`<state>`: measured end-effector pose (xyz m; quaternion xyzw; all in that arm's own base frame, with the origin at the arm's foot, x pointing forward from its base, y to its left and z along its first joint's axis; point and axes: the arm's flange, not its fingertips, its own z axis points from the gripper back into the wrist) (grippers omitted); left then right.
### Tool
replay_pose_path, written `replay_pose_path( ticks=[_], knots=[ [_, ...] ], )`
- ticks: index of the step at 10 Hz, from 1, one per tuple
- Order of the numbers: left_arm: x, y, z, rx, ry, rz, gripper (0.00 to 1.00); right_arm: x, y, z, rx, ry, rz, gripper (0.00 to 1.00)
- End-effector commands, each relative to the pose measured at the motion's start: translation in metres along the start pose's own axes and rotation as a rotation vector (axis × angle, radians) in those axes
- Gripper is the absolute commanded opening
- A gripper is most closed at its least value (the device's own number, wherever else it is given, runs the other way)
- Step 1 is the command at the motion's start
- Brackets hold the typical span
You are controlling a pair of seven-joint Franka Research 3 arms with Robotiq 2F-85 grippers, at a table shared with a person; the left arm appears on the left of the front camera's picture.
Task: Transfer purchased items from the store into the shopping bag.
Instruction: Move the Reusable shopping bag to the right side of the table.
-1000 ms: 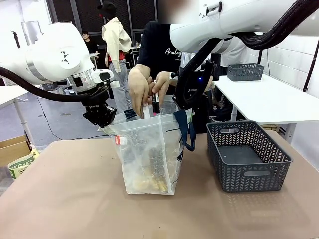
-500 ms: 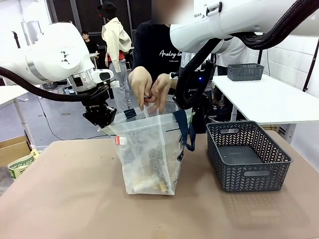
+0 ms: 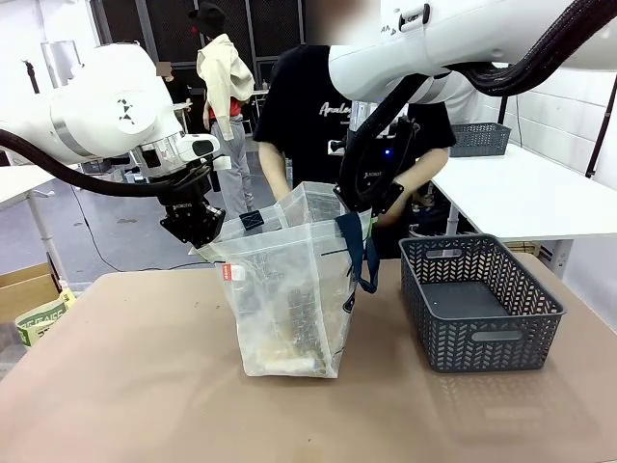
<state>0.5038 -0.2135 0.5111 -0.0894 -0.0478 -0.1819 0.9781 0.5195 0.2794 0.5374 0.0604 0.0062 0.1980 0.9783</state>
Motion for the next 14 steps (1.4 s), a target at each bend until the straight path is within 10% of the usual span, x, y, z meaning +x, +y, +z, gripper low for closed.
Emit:
replay_pose_path(
  ticks=[1,14],
  knots=[
    [-0.0004,0.0000,-0.0006,0.002,0.002,0.002,0.00,0.0001,-0.0009,0.0007,0.000,-0.003,-0.002,0.00],
    [-0.0004,0.0000,-0.0006,0.002,0.002,0.002,0.00,0.0001,-0.0009,0.0007,0.000,-0.003,-0.002,0.00]
  ],
)
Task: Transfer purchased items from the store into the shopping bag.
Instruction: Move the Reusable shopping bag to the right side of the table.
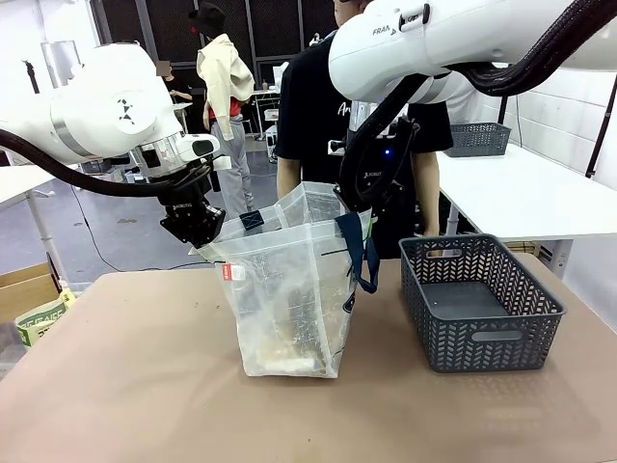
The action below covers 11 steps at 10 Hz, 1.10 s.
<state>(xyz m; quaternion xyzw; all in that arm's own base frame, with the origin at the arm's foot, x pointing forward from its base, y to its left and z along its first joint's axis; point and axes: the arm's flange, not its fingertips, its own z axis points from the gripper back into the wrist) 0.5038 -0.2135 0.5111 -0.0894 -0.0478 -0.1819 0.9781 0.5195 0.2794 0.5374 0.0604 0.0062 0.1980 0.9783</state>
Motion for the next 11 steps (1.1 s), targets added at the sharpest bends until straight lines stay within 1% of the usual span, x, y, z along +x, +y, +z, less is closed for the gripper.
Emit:
replay_pose_path(
  ticks=[1,11],
  knots=[
    [-0.0004,0.0000,-0.0006,0.002,0.002,0.002,0.00,0.0001,-0.0009,0.0007,0.000,-0.003,-0.002,0.00],
    [-0.0004,0.0000,-0.0006,0.002,0.002,0.002,0.00,0.0001,-0.0009,0.0007,0.000,-0.003,-0.002,0.00]
  ],
)
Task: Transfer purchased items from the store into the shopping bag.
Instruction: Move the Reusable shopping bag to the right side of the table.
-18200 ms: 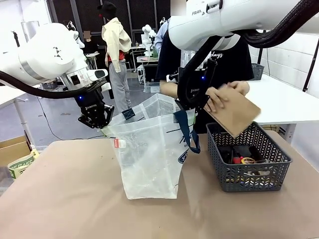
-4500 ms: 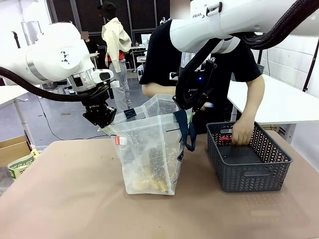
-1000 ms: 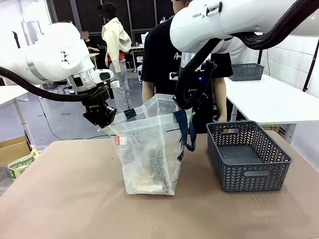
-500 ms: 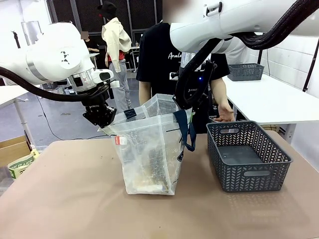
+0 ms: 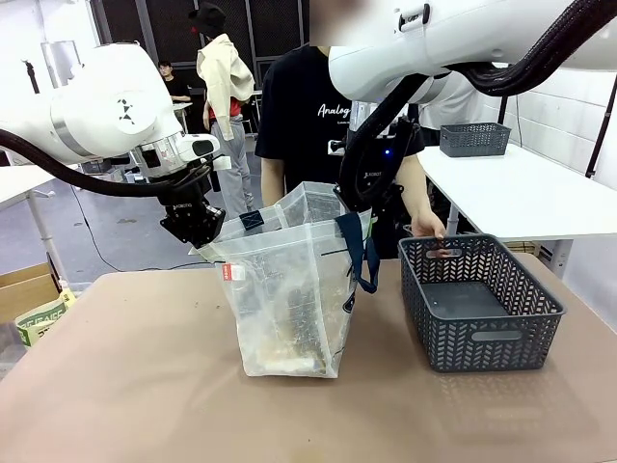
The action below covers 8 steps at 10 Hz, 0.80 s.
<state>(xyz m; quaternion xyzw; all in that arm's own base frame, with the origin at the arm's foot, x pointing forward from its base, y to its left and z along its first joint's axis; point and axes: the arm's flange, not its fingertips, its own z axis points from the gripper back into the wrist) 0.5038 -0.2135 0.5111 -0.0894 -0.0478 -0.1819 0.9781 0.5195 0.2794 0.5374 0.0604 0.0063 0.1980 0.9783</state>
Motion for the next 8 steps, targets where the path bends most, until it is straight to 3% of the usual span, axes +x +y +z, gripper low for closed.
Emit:
replay_pose_path(
  ticks=[1,8],
  knots=[
    [-0.0004,0.0000,-0.0006,0.002,0.002,0.002,0.00,0.0001,-0.0009,0.0007,0.000,-0.003,-0.002,0.00],
    [-0.0004,0.0000,-0.0006,0.002,0.002,0.002,0.00,0.0001,-0.0009,0.0007,0.000,-0.003,-0.002,0.00]
  ],
)
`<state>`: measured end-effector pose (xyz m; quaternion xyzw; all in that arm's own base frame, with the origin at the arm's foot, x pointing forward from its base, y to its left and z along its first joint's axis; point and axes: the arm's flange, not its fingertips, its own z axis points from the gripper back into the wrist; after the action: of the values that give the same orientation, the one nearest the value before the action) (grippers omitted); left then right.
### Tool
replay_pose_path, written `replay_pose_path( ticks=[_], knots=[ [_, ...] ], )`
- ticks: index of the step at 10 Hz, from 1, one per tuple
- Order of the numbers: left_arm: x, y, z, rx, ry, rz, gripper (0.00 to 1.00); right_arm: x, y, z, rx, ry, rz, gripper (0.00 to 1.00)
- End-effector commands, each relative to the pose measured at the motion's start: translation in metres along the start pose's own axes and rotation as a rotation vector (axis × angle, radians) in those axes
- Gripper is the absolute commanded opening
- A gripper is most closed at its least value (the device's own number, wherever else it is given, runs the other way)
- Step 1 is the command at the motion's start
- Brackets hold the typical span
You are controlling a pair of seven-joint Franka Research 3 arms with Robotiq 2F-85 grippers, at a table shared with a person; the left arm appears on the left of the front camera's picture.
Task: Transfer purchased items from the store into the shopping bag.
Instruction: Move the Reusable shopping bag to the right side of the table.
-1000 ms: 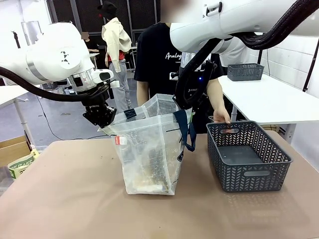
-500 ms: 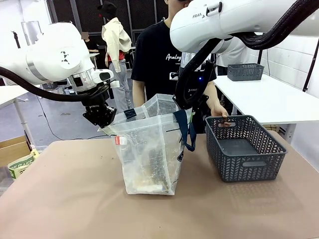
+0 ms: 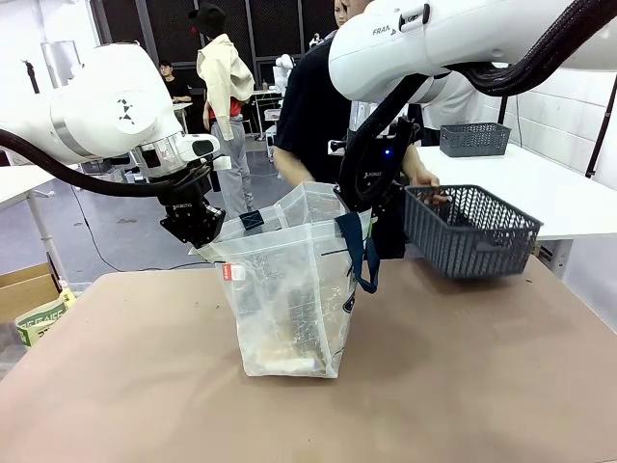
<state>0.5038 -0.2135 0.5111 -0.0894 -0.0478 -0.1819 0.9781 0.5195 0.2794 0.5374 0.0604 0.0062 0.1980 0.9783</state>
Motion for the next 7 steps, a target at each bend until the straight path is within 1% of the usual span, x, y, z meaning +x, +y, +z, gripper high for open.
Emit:
replay_pose_path(
  ticks=[1,7],
  knots=[
    [-0.0004,0.0000,-0.0006,0.002,0.002,0.002,0.00,0.0001,-0.0009,0.0007,0.000,-0.003,-0.002,0.00],
    [-0.0004,0.0000,-0.0006,0.002,0.002,0.002,0.00,0.0001,-0.0009,0.0007,0.000,-0.003,-0.002,0.00]
  ],
)
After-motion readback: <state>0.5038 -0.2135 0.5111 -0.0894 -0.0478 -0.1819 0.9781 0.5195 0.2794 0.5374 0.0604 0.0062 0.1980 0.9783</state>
